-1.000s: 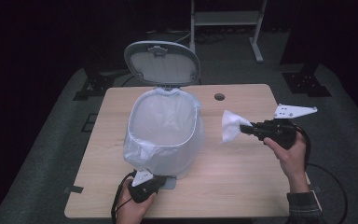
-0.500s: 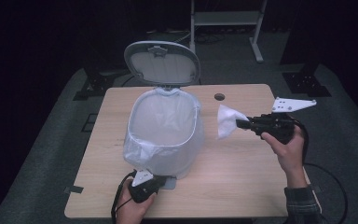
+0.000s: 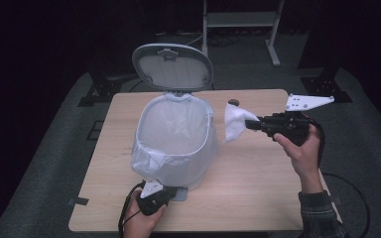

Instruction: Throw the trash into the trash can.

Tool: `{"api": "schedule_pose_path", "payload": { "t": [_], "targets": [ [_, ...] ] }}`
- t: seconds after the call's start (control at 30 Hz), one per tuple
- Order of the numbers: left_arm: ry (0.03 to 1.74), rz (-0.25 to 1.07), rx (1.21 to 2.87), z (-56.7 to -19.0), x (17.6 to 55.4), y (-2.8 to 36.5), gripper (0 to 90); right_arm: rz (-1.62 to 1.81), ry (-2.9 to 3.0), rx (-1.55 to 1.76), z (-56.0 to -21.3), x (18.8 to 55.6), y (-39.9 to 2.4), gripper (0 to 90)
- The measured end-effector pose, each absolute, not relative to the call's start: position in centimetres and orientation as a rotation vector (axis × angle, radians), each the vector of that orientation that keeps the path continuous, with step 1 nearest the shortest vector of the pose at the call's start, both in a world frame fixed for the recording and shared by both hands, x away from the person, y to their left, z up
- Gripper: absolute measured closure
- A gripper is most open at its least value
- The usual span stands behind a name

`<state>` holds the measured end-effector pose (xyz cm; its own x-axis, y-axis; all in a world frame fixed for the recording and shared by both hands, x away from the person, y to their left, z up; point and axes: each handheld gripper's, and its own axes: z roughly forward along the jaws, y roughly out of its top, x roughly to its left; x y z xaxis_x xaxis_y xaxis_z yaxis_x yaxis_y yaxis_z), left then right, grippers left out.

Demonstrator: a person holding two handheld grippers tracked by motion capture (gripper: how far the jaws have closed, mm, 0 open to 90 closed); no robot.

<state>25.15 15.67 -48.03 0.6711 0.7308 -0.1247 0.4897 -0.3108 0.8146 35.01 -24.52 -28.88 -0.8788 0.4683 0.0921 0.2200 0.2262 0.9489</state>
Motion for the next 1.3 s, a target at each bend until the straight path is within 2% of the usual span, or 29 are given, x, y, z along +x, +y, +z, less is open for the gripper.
{"api": "schedule_pose_path", "payload": {
  "t": [0.87, 1.3],
  "targets": [
    [0.949, 0.334, 1.975, -48.0, 25.1, 15.6, 89.7, 1.76, 2.294, 0.504, -25.0, 35.7, -20.3, 81.2],
    [0.949, 0.333, 1.972, -48.0, 25.2, 15.6, 89.7, 1.777, 2.309, 0.464, -24.1, 36.4, -18.0, 80.7]
  ]
}}
